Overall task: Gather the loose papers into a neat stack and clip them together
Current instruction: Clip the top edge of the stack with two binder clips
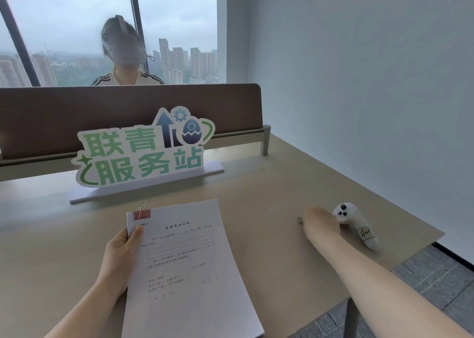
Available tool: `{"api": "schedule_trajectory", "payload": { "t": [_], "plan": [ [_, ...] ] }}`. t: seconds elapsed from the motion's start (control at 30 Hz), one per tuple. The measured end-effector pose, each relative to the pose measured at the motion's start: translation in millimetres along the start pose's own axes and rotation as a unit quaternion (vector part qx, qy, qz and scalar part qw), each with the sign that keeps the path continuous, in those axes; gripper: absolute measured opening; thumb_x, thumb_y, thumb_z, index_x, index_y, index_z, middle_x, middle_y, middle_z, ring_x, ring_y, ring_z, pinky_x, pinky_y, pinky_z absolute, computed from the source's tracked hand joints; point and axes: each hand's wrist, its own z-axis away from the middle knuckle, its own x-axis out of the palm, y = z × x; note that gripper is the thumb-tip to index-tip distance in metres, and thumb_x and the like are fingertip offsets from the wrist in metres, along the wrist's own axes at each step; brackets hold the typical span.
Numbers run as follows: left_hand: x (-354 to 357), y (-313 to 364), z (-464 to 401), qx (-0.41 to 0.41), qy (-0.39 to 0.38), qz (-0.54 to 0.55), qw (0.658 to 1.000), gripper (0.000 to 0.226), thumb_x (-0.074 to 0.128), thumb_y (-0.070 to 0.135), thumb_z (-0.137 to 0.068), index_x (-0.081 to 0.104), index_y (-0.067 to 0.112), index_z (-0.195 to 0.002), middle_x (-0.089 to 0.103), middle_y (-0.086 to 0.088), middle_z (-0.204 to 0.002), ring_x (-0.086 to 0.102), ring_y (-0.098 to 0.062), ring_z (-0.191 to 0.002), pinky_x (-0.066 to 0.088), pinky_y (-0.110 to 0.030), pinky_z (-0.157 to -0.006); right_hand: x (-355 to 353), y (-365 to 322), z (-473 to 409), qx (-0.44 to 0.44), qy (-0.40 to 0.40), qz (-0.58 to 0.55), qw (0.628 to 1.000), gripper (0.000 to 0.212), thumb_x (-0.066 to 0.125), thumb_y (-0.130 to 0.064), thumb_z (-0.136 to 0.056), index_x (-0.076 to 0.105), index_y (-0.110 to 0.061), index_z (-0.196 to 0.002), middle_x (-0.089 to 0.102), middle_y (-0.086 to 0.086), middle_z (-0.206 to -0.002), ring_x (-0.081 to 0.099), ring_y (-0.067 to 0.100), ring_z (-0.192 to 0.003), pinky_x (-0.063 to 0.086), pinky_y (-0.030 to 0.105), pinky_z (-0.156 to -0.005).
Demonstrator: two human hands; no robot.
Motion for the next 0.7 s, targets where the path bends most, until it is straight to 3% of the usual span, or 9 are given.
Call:
{"api": "schedule_trajectory", "payload": {
  "t": [0.07,0.17,0.27,0.5,0.57,0.63,0.67,0.7],
  "plan": [
    [-0.5,-0.5,-0.5,-0.003,0.0,-0.001,1.0,0.02,0.052,0.023,-0.099,0.066,0.009,-0.1,0.071,-0.024,-0.099,0.067,-0.038,-0.083,0.054,-0.052,-0.079,-4.8,-5.9,5.1,-0.028,0.012,0.029,0.999,0.029,0.046,-0.004,-0.092,0.068,-0.007,-0.11,0.069,0.011,-0.112,0.066,0.03,-0.103,0.044,0.029,-0.073],
    [0.4,-0.5,0.6,-0.004,0.0,0.0,1.0,0.021,0.052,0.022,-0.099,0.065,0.007,-0.101,0.071,-0.022,-0.096,0.067,-0.036,-0.081,0.055,-0.045,-0.074,-8.3,-16.6,9.5,-0.072,0.017,0.057,0.996,0.025,0.047,-0.011,-0.095,0.068,-0.01,-0.109,0.069,0.01,-0.112,0.065,0.029,-0.096,0.04,0.027,-0.071],
    [1.9,1.1,2.4,-0.005,0.004,-0.007,1.0,0.021,0.051,0.022,-0.099,0.065,0.007,-0.101,0.072,-0.018,-0.091,0.068,-0.034,-0.076,0.056,-0.039,-0.068,-7.3,-28.4,12.3,-0.101,0.02,0.043,0.994,0.019,0.048,-0.018,-0.096,0.067,-0.016,-0.099,0.07,0.008,-0.11,0.066,0.029,-0.098,0.038,0.026,-0.069],
    [2.2,3.0,2.8,-0.014,0.01,0.002,1.0,0.019,0.052,0.021,-0.098,0.065,0.007,-0.099,0.073,-0.018,-0.088,0.068,-0.033,-0.073,0.057,-0.039,-0.065,-6.2,-49.1,16.7,-0.139,0.042,0.013,0.989,0.022,0.048,-0.017,-0.094,0.067,-0.014,-0.105,0.069,0.01,-0.109,0.065,0.031,-0.103,0.044,0.03,-0.072],
    [2.1,2.7,2.5,-0.018,0.01,0.001,1.0,0.02,0.053,0.022,-0.098,0.065,0.006,-0.1,0.074,-0.019,-0.089,0.069,-0.034,-0.074,0.057,-0.04,-0.066,-6.5,-56.1,16.5,-0.127,0.03,-0.071,0.989,0.023,0.043,-0.018,-0.095,0.066,-0.017,-0.093,0.068,0.009,-0.101,0.065,0.03,-0.098,0.043,0.03,-0.068],
    [2.4,2.6,2.3,-0.018,0.011,-0.001,1.0,0.021,0.053,0.022,-0.098,0.065,0.005,-0.1,0.074,-0.019,-0.089,0.069,-0.033,-0.073,0.057,-0.038,-0.063,-7.6,-66.2,14.7,-0.114,-0.023,-0.251,0.961,0.029,0.04,-0.016,-0.098,0.057,-0.017,-0.073,0.063,0.009,-0.083,0.067,0.031,-0.078,0.039,0.027,-0.054],
    [2.2,2.4,2.3,-0.018,0.012,-0.002,1.0,0.021,0.052,0.021,-0.098,0.065,0.005,-0.1,0.074,-0.018,-0.088,0.069,-0.033,-0.072,0.057,-0.038,-0.062,-9.3,-72.2,15.0,-0.096,-0.064,-0.387,0.915,0.03,0.04,-0.014,-0.099,0.055,-0.017,-0.073,0.062,0.009,-0.08,0.067,0.03,-0.065,0.039,0.025,-0.046],
    [2.0,2.3,2.1,-0.018,0.013,-0.001,1.0,0.021,0.052,0.021,-0.098,0.065,0.005,-0.1,0.074,-0.018,-0.087,0.07,-0.032,-0.071,0.057,-0.037,-0.061,-11.7,-78.7,16.8,-0.069,-0.115,-0.516,0.846,0.029,0.038,-0.012,-0.101,0.058,-0.015,-0.08,0.064,0.01,-0.082,0.066,0.027,-0.055,0.042,0.022,-0.041]
  ]
}}
